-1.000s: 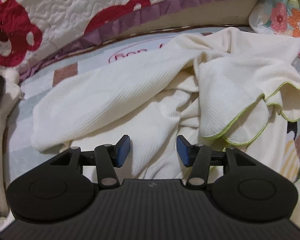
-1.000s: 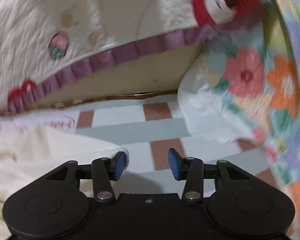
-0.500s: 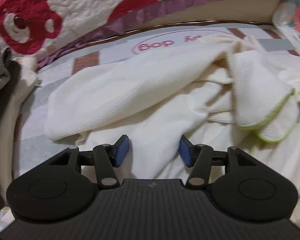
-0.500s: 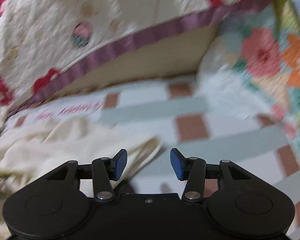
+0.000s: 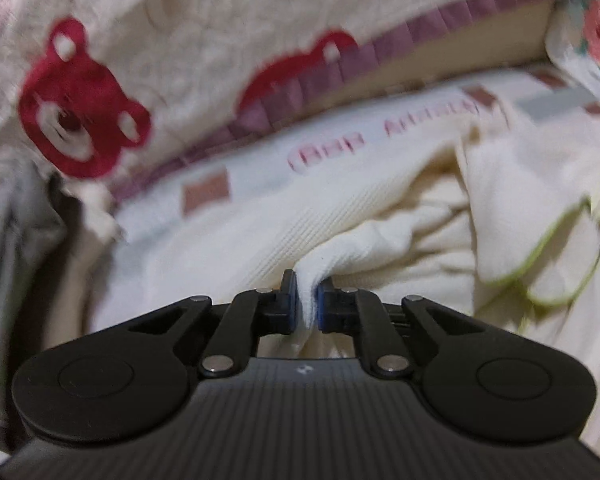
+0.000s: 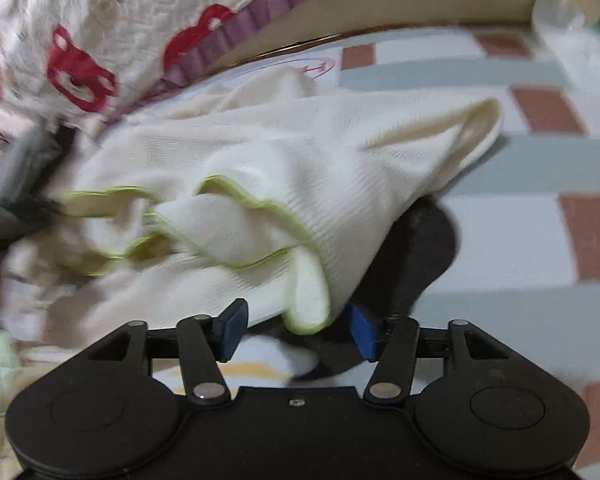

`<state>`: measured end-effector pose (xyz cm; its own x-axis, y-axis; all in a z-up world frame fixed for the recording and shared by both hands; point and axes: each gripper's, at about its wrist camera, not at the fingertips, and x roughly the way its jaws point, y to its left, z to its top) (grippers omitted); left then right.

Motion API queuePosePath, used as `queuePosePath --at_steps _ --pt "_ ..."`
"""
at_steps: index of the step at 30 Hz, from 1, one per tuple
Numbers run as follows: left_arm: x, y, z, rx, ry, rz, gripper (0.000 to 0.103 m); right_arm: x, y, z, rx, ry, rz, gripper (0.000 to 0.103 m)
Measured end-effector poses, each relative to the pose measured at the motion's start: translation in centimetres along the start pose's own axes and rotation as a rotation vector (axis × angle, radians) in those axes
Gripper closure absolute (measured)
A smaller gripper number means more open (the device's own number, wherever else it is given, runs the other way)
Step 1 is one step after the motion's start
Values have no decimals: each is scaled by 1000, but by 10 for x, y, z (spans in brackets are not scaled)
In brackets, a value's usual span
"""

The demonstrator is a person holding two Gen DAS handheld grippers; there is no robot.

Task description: Fold clothes

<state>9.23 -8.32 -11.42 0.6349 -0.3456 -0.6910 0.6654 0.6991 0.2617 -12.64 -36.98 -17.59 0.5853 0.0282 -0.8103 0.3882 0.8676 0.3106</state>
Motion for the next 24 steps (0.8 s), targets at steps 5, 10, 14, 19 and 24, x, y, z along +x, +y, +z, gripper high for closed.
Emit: queuePosePath --at_steps 5,10,14,19,24 --pt "-16 12 13 -21 -59 33 94 -12 -4 28 -40 -127 -99 98" --pt "-26 28 20 -61 -76 38 95 -43 3 74 -164 -258 -174 99" --pt "-43 60 29 -197 -127 31 99 -94 6 142 -195 -511 -198 100" --pt "-31 76 19 -329 -119 83 92 -100 18 183 -233 -725 -276 73" --pt "-4 60 3 -328 25 -37 70 -40 14 154 -243 -474 -326 52"
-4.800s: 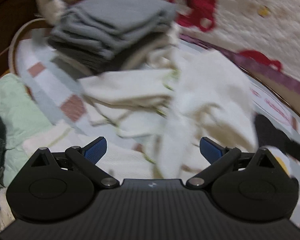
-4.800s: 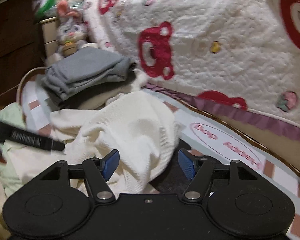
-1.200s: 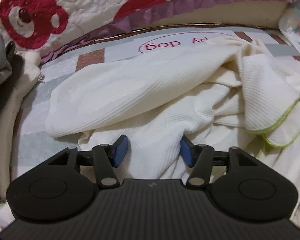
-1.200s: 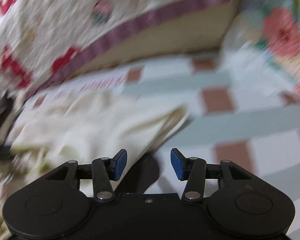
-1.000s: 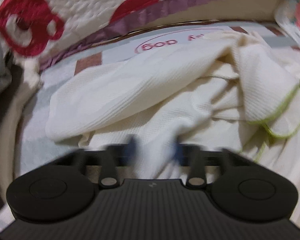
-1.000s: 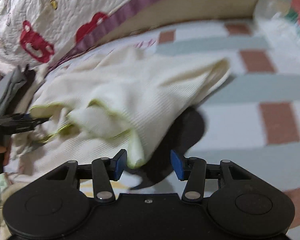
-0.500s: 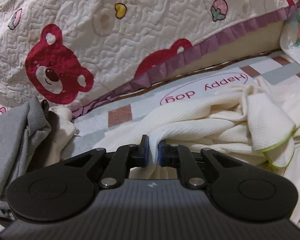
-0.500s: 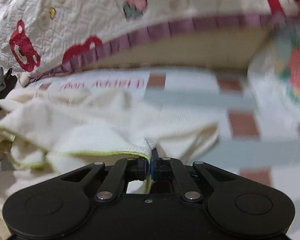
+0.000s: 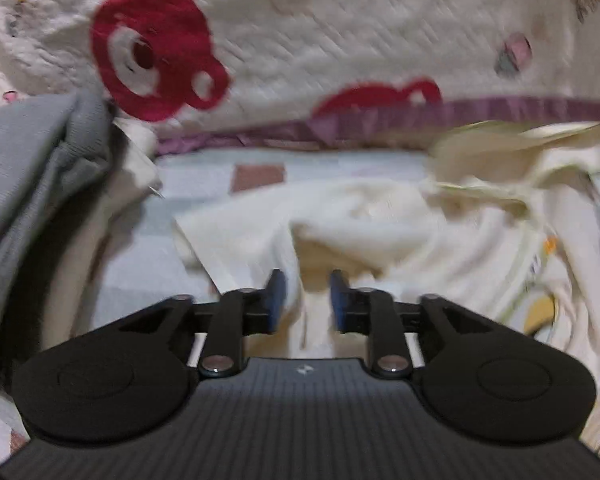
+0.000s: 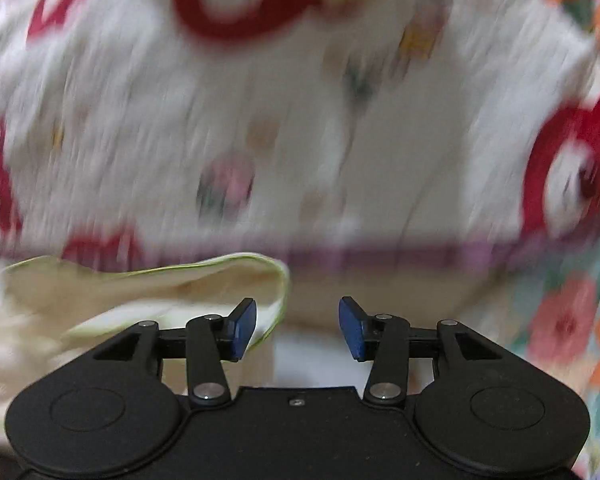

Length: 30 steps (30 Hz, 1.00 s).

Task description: Fold clothes

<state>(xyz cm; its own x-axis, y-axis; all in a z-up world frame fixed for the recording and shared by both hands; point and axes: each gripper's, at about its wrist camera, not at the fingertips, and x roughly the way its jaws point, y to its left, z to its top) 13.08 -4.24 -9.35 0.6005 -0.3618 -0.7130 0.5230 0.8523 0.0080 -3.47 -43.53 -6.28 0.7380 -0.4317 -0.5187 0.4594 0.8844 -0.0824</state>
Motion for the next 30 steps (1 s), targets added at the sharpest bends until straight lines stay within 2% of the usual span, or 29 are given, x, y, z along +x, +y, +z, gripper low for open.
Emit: queuePosePath --at_steps 5,8,10,12,13,14,16,18,19,21,23,25,27,28,29,30 --pt "0 -31 -7 146 -16 -23 54 -14 -12 -72 214 205 107 51" --pt "3 -45 -15 225 -10 -63 52 -25 -12 -109 350 327 216 51" --pt "5 -54 -22 260 29 -137 52 -33 -8 -130 432 400 302 51" --pt "8 -69 -33 334 62 -162 52 -38 3 -146 494 445 384 51" --pt "10 -77 -39 373 77 -168 51 -37 11 -152 502 463 409 51" --pt "13 -87 -46 430 73 -121 51 -37 19 -156 499 481 423 51" --pt "18 -100 -57 504 48 -17 51 -37 34 -161 477 495 419 50" --pt "22 -99 -60 445 -3 137 52 -39 46 -161 444 473 332 50" --pt "22 -97 -59 408 -3 147 52 -41 49 -161 426 450 251 49" --pt "20 -90 -57 327 15 73 51 -45 55 -162 412 408 153 47" --pt "21 -86 -57 288 37 18 51 -43 60 -165 441 412 205 47" --pt "24 -86 -60 308 38 32 51 -41 73 -167 426 438 236 46" --pt "29 -85 -63 330 40 39 51 -43 88 -165 374 421 253 46" --pt "31 -83 -64 331 46 37 51 -43 94 -165 342 416 277 48" --pt "32 -81 -63 331 52 39 51 -43 101 -164 278 413 299 83" --pt "33 -80 -64 332 59 40 51 -43 109 -164 214 410 320 100"
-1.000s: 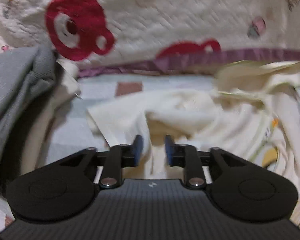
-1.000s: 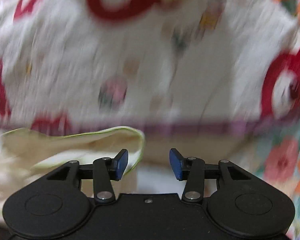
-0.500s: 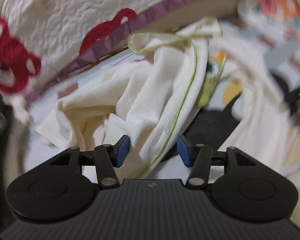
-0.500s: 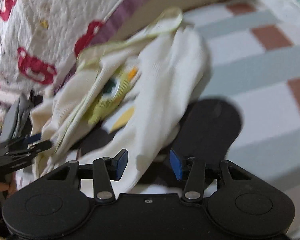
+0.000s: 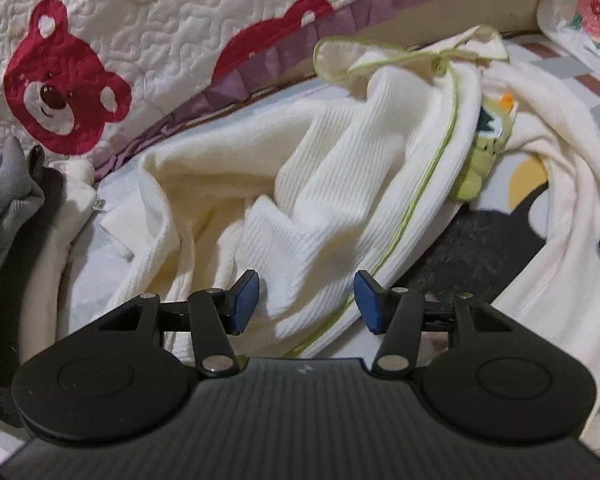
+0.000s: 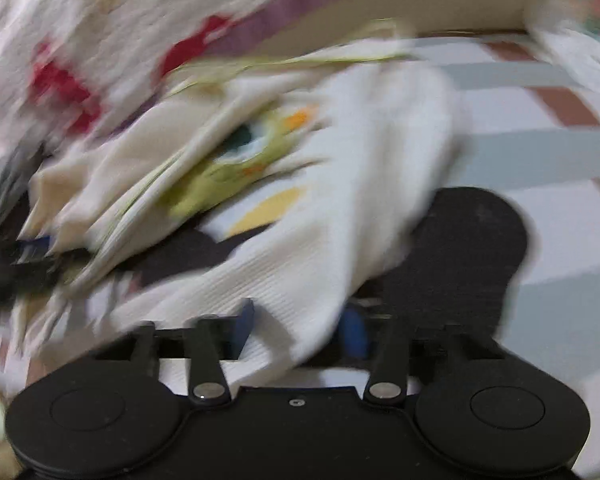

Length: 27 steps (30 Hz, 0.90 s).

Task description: Fold clothes

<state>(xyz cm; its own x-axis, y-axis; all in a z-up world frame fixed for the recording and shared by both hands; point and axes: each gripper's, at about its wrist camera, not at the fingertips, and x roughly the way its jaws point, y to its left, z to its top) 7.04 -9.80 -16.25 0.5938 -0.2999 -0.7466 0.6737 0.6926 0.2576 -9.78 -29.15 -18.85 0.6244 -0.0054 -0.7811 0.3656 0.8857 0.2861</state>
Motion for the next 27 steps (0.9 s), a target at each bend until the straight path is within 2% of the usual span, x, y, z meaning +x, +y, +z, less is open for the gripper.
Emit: queuePosePath --at_steps 1,3,5,9,12,15,18,19,21,25,26,27 --pt "2 1 -1 1 7 0 51 -2 4 2 -53 -5 3 100" --pt "1 3 -2 5 12 0 51 -23 3 13 -114 -74 -13 100" --pt "-2 5 -1 12 8 1 51 -56 -5 34 -159 -179 -85 100" --pt "-9 10 6 -3 -15 -12 51 -112 -45 78 -215 -292 -299 100" --pt "-15 11 11 -8 -35 -28 51 -137 -83 110 -255 -308 -451 103" --pt "-18 10 12 1 -47 -50 49 -148 -124 140 -307 -306 -579 103" --pt "-18 6 12 25 -39 -80 48 -145 -154 167 -363 -361 -806 103" --pt "-18 5 12 39 -37 -85 47 -144 -164 175 -351 -366 -851 103" --pt "-16 1 9 78 -35 -66 46 -147 -181 184 -224 -338 -810 102" --pt "-6 2 1 100 4 -78 41 -135 -161 153 -141 -307 -530 93" --pt "-4 2 -1 98 18 -86 40 -129 -155 141 -124 -277 -455 84" --pt "-1 3 -3 99 29 -83 40 -122 -149 129 -104 -248 -388 69"
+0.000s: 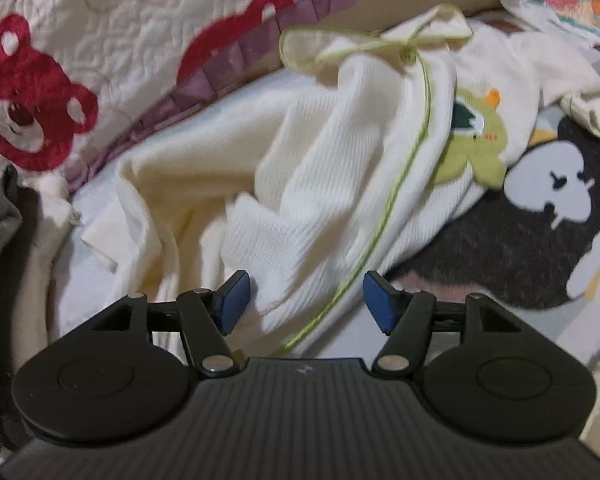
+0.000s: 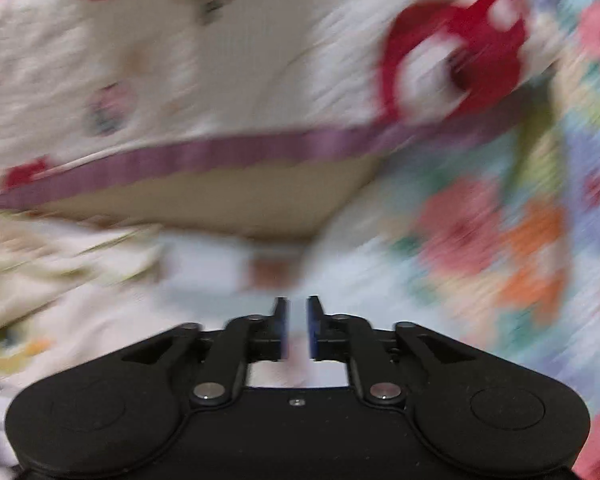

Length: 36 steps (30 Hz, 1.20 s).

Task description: Fold clothes

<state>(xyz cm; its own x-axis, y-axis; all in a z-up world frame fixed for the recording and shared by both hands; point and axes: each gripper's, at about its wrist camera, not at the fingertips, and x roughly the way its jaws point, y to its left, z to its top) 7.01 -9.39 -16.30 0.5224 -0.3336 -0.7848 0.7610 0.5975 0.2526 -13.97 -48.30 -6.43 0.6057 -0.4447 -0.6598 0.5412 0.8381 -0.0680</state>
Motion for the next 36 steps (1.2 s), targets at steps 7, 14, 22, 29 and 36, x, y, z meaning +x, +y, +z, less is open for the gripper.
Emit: queuePosePath --at_steps 7,14,22,29,36 --pt "17 -8 -1 126 32 88 32 9 31 -80 136 117 170 49" --pt "20 5 15 11 59 74 86 27 85 -108 -175 123 221 41" --pt "-41 5 47 12 -76 134 92 67 51 -83 -89 66 32 99" --pt "-139 33 111 -201 -222 -118 92 -8 -39 19 -64 -290 -176 99" --pt "-110 -2 120 -454 -153 -526 78 -22 -93 33 -45 -308 -466 67"
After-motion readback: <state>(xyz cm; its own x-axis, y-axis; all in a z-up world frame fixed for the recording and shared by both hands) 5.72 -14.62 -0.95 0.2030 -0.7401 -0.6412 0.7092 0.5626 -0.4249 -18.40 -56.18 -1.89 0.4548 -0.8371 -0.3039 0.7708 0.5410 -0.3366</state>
